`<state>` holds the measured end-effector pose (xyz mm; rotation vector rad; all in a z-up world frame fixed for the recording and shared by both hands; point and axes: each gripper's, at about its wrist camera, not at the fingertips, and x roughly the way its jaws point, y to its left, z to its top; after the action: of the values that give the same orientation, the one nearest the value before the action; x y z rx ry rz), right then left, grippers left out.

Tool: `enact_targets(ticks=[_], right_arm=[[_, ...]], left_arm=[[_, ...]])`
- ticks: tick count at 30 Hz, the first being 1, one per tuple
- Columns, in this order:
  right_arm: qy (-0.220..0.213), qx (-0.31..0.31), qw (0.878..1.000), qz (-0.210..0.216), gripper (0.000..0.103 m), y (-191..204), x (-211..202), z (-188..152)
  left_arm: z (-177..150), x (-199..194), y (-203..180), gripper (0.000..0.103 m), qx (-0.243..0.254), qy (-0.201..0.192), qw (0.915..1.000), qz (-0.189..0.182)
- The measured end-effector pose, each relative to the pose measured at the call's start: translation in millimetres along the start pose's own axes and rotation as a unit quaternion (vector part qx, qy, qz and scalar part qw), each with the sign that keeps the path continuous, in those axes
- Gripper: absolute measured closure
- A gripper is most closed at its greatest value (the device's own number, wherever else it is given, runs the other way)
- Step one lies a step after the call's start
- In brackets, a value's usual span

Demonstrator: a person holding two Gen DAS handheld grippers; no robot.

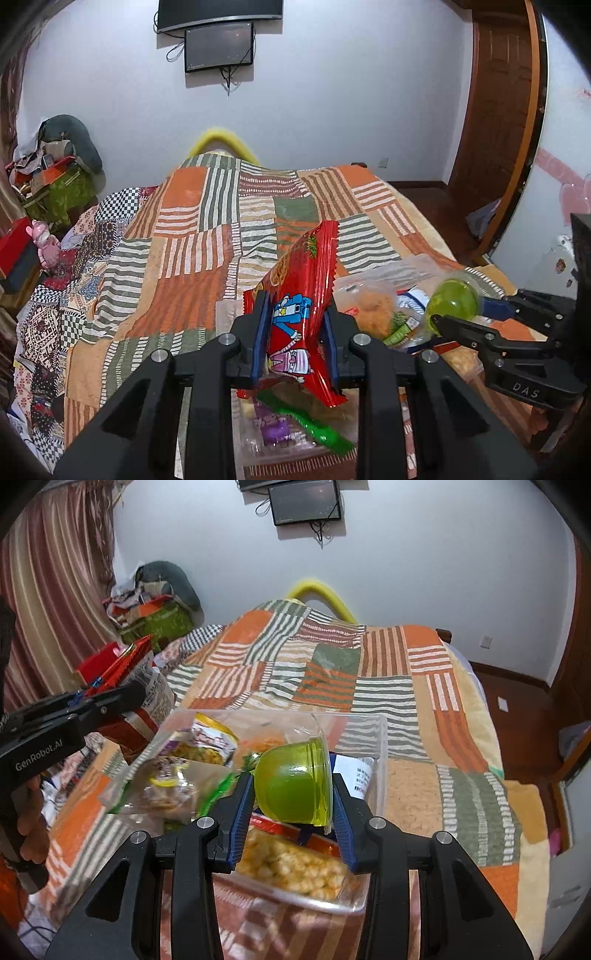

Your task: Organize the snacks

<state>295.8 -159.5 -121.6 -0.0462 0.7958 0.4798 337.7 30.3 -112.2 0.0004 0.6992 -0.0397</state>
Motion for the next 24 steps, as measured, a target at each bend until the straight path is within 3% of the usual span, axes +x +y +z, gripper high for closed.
enact_targets(ticks=[4,9,12,17,24], right_arm=[[0.002,-0.012,1.000,-0.008,0.065,2,1,0],[0.010,-0.009,1.000,-0.005,0.064,0,-1,1],[-0.003,-0.016,1.000,-0.009,0.064,2,-12,3],[-0.031,-0.017,0.999,-0.005,0.062,8,-41,8],[-0.089,-0.017,0.996,0.008,0.062,30,-103,14]], left_arm=[[-2,8,-10,0.076,0.006,0.010,0.9999,-0.008],[-5,4,-15,0.059,0.000,0.019,0.9993,-0.033],[-6,-9,-13,0.055,-0.005,0.012,0.9990,-0.042],[-7,-44,-6,0.055,-0.018,-0.004,0.9984,-0.053],[-9,-118,0,0.055,-0.025,-0.059,0.9969,-0.046]])
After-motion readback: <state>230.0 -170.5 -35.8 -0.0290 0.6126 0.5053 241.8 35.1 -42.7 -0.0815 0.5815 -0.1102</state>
